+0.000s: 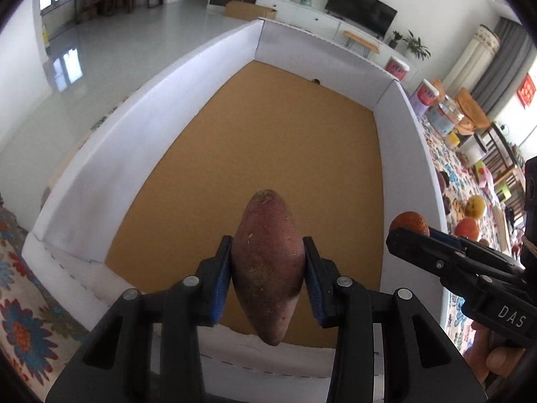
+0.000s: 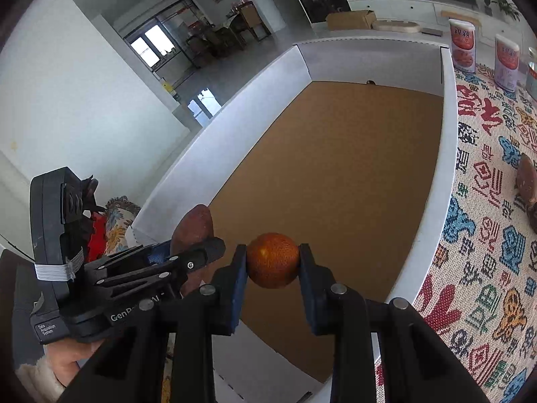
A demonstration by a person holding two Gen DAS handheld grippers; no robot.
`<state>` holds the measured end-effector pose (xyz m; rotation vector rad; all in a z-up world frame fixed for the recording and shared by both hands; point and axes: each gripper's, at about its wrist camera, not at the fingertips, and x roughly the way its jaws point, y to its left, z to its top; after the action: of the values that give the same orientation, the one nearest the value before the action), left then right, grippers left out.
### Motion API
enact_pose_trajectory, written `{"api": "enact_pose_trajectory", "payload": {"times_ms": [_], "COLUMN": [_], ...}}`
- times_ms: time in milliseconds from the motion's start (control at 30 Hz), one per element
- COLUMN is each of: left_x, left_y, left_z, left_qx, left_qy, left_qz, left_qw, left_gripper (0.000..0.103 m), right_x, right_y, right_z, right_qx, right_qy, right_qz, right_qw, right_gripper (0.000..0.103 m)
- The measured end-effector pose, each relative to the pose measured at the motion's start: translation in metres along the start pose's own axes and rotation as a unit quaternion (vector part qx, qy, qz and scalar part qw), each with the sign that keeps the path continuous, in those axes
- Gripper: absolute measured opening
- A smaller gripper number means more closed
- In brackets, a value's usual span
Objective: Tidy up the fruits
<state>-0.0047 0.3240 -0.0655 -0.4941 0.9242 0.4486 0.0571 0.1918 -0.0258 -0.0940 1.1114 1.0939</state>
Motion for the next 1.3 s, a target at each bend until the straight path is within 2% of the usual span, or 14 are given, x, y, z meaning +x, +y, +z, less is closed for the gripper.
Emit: {"api": "enact_pose_trajectory", "payload": {"times_ms": [100, 167, 267, 367, 433, 500, 567, 667, 833, 933, 1067, 1133, 1167, 1300], "left_x": [-0.001, -0.004, -0.019, -0.036, -0.043, -0.048, -0.044, -0.022, 0.048, 0.089, 0.124, 0.124, 0.125, 0.13], "left_y": [0.0, -0.004, -0.018, -0.046, -0.077, -0.115, -0.155, -0.216, -0.29, -0.307, -0.308, -0.311, -0.313, -0.32], "left_z": [0.0, 0.003, 0.003, -0.002, -0.008, -0.017, -0.027, -0.047, -0.064, -0.062, -0.055, -0.058, -0.059, -0.061], "left_qx": [0.001, 0.002, 0.011, 0.034, 0.063, 0.097, 0.129, 0.17, 0.215, 0.218, 0.194, 0.203, 0.208, 0.225], "left_qy": [-0.009, -0.02, -0.053, -0.078, -0.082, -0.078, -0.064, -0.035, -0.024, -0.021, -0.007, -0.03, -0.027, -0.023], "left_qz": [0.018, 0.021, 0.019, -0.013, -0.048, -0.09, -0.135, -0.175, -0.14, -0.102, -0.082, -0.067, -0.061, -0.045], "left_qw": [0.9998, 0.9996, 0.9984, 0.9963, 0.9935, 0.9881, 0.9803, 0.9691, 0.9663, 0.9705, 0.9775, 0.9763, 0.9757, 0.9731], "left_gripper": [0.045, 0.067, 0.084, 0.089, 0.091, 0.093, 0.096, 0.096, 0.096, 0.096, 0.096, 0.096, 0.096, 0.1], "right_x": [0.011, 0.012, -0.005, -0.049, -0.089, -0.134, -0.178, -0.236, -0.261, -0.268, -0.277, -0.279, -0.283, -0.285], "right_y": [-0.003, -0.005, -0.015, -0.036, -0.053, -0.08, -0.115, -0.192, -0.34, -0.392, -0.429, -0.451, -0.461, -0.475], "right_z": [0.001, 0.001, -0.004, -0.021, -0.039, -0.06, -0.082, -0.125, -0.193, -0.218, -0.211, -0.206, -0.206, -0.2], "right_qx": [-0.005, -0.003, 0.012, 0.016, 0.014, 0.023, 0.049, 0.128, 0.235, 0.266, 0.272, 0.285, 0.297, 0.297], "right_qy": [0.004, 0.004, -0.021, -0.072, -0.108, -0.14, -0.162, -0.176, -0.095, -0.073, -0.11, -0.107, -0.115, -0.115], "right_qz": [-0.009, -0.015, -0.017, -0.037, -0.091, -0.14, -0.198, -0.305, -0.461, -0.46, -0.46, -0.456, -0.435, -0.439], "right_qw": [1.0, 1.0, 1.0, 0.997, 0.99, 0.98, 0.965, 0.927, 0.851, 0.844, 0.838, 0.836, 0.842, 0.84], "right_gripper": [0.032, 0.034, 0.055, 0.067, 0.087, 0.093, 0.096, 0.103, 0.103, 0.103, 0.103, 0.103, 0.103, 0.103]}}
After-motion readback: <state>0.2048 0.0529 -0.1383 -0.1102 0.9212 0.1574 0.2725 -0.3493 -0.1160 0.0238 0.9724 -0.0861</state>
